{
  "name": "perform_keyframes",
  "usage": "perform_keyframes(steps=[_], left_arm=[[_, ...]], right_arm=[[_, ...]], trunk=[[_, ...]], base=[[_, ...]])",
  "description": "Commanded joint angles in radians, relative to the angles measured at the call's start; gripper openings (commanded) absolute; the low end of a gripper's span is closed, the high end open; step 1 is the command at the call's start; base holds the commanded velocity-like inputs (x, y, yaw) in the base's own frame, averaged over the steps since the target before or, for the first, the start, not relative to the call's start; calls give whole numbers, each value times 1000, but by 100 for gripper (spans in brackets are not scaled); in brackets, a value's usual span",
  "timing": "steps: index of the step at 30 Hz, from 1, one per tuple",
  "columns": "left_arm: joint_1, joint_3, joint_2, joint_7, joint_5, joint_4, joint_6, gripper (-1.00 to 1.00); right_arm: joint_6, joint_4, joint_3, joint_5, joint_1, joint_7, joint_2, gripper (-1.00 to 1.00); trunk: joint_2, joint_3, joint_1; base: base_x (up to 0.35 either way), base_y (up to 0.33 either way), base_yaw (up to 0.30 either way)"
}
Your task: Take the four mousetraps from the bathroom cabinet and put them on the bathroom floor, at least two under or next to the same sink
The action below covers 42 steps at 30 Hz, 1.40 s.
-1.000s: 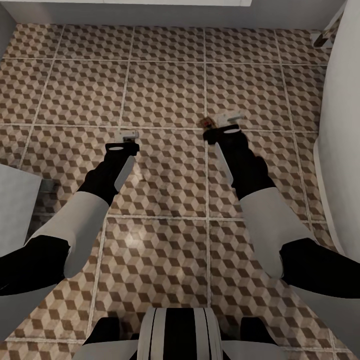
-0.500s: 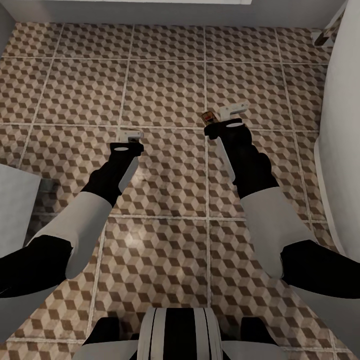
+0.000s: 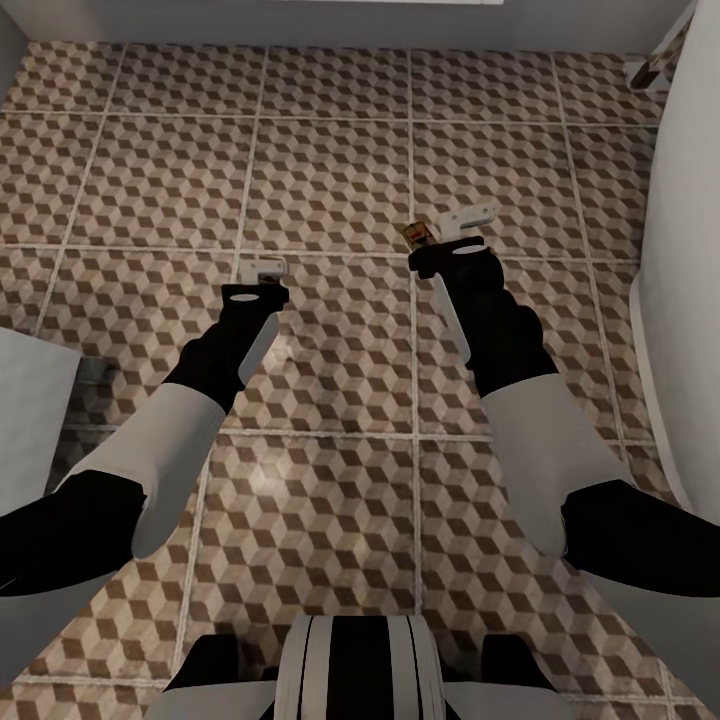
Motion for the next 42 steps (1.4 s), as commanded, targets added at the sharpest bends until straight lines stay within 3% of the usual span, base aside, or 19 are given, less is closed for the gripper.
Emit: perform_keyframes(steps=[1,9,17,42], left_arm=[[-1,-5,1,12,8,-4,5,-100],[-1,-4,2,14,7,-68,10,-100],[-1,-4,3,14,7,-125,81,-100],[1,-6,4,14,7,-154,112,-100]], right_arm=[[7,-1,2,6,-1,-4,0,-100],[7,-1,2,5,-1,-3,0,-100],[7,0,2,5,-1,-3,0,-100],[7,0,2,5,0,-4,0,-100]], trunk=[[0,-1,0],[-2,-1,4],[-4,-1,8],[-6,-1,12]], base=[[0,0,0],[0,0,0],[0,0,0],[3,0,0]])
